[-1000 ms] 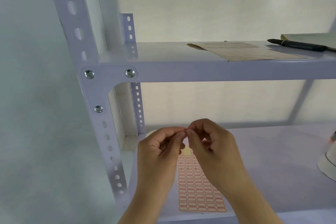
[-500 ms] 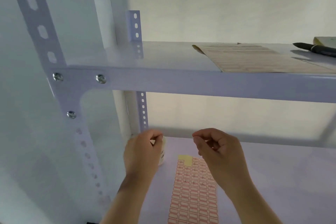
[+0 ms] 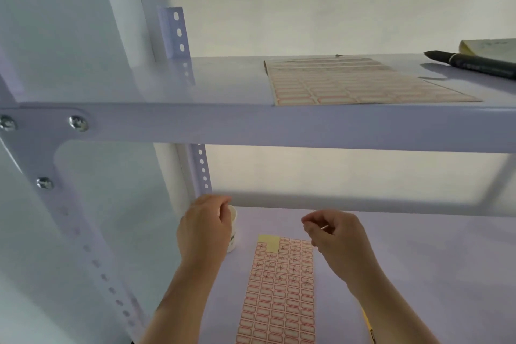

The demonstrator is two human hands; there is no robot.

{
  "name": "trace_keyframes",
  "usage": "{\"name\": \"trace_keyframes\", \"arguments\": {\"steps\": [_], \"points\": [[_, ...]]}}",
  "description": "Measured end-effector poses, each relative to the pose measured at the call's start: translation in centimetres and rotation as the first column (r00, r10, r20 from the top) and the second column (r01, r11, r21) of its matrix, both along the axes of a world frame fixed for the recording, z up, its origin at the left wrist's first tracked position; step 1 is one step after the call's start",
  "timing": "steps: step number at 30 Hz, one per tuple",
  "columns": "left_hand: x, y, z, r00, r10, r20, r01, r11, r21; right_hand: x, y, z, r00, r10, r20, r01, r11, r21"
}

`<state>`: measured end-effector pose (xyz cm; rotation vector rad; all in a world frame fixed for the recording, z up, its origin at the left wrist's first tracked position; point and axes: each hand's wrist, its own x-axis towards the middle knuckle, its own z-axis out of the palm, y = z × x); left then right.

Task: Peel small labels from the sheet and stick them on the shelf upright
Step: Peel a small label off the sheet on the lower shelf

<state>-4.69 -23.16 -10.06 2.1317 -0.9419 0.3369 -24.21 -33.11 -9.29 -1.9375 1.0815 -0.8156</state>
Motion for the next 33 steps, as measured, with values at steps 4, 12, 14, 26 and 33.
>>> {"name": "trace_keyframes", "arguments": {"steps": [4, 12, 14, 26, 33], "points": [[-3.7, 0.4, -0.6, 0.959, -0.284, 0.003, 0.283, 0.959, 0.023, 1.2, -0.9, -2.3, 0.993, -0.051, -0.106, 0.06, 0.994, 0.091], [-7.1, -0.4, -5.9, 0.92, -0.346, -0.183, 0.391, 0.835, 0.388, 2.7, -0.2, -5.4, 0.962, -0.066, -0.264, 0.101, 0.987, 0.121], [-7.0, -0.5, -6.1, 0.922, -0.334, -0.195, 0.386, 0.82, 0.422, 2.9, -0.1, -5.6, 0.964, -0.092, -0.249, 0.127, 0.983, 0.129], [-5.8, -0.9, -6.1, 0.823, -0.282, -0.494, 0.42, 0.886, 0.194, 1.9, -0.7, -4.9, 0.963, -0.204, 0.175, 0.115, 0.901, 0.418], [-5.0, -1.5, -4.1, 0.494, -0.33, -0.804, 0.238, 0.941, -0.239, 0.8, -0.8, -2.4, 0.948, -0.124, 0.292, 0.009, 0.93, 0.368]]}}
